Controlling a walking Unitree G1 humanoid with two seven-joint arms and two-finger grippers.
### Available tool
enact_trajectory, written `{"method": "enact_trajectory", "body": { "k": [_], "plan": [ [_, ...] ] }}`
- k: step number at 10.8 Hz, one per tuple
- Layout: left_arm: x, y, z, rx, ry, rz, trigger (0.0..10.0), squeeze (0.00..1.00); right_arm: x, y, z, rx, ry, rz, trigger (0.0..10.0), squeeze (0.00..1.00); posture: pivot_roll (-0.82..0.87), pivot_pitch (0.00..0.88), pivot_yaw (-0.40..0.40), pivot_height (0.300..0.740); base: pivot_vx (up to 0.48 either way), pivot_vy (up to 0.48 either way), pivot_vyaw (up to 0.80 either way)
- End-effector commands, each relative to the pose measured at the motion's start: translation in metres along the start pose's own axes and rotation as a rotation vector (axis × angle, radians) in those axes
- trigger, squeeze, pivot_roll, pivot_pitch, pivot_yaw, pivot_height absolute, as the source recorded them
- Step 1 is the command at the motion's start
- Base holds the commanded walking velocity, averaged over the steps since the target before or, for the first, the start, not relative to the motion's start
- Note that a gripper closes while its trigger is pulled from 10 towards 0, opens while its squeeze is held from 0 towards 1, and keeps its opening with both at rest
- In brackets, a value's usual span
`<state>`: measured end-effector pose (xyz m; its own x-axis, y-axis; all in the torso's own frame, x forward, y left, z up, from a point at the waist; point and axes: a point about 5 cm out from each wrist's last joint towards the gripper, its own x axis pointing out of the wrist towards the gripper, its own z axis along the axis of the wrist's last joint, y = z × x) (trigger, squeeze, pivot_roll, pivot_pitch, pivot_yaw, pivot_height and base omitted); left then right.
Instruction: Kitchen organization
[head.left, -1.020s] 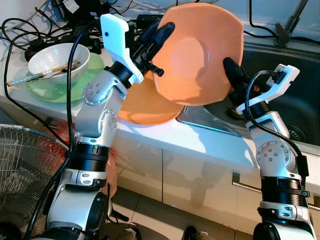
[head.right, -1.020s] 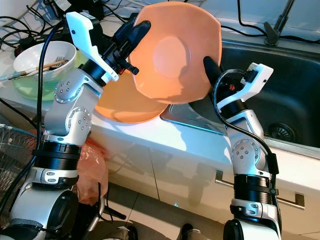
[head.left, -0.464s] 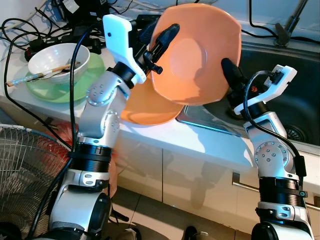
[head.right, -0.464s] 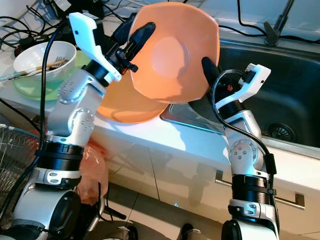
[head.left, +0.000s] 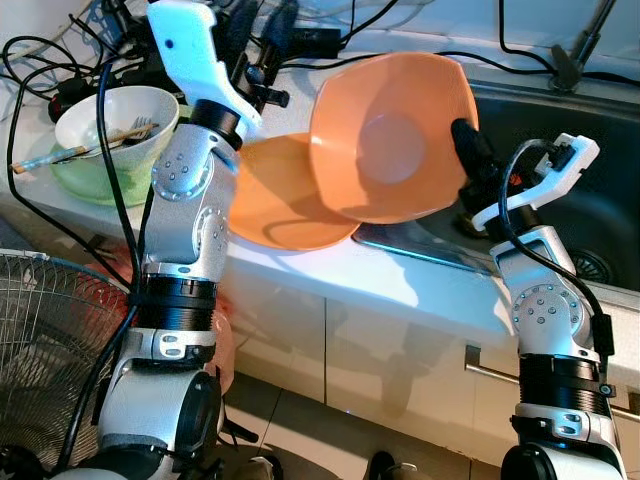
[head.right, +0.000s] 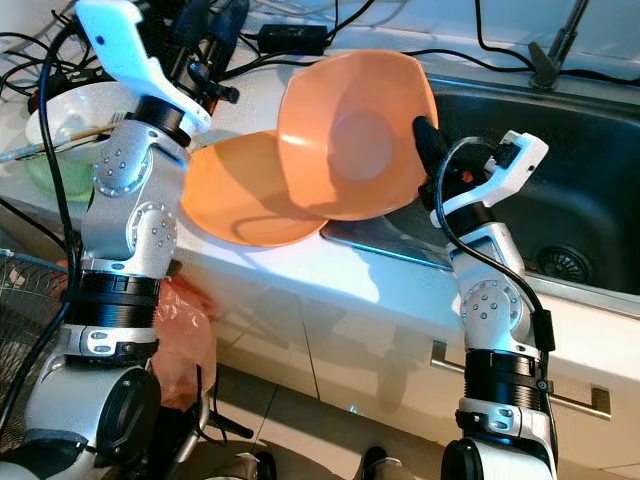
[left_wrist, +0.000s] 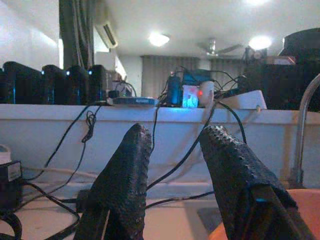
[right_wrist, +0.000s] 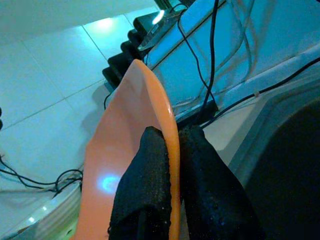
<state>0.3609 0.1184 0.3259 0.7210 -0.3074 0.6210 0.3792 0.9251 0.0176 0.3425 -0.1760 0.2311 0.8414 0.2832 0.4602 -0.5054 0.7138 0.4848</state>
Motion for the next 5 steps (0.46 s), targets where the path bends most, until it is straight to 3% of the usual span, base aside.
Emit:
{"method": "enact_trajectory", "body": {
  "k": [1,3,5],
  "plan": [
    [0.0021,0.0013,0.0033,0.014,-0.018,0.017,10.0,0.00,0.0026,0.0055,0.0065,0.011,-0.030,0.024,10.0,0.00,0.08,0.173,0.065,0.740,0.000,0.000,0.00],
    [0.0029,0.0039,0.0042,0.005,-0.025,0.038,10.0,0.00,0.0025,0.0017,0.0081,0.049,-0.047,0.001,10.0,0.00,0.09,0.175,0.066,0.740,0.000,0.000,0.00],
    [0.0006,0.0038,0.0021,-0.014,-0.021,0.044,10.0,0.00,0.0024,-0.0019,0.0118,0.163,-0.107,-0.043,10.0,0.00,0.08,0.176,0.065,0.740,0.000,0.000,0.00]
  ]
}}
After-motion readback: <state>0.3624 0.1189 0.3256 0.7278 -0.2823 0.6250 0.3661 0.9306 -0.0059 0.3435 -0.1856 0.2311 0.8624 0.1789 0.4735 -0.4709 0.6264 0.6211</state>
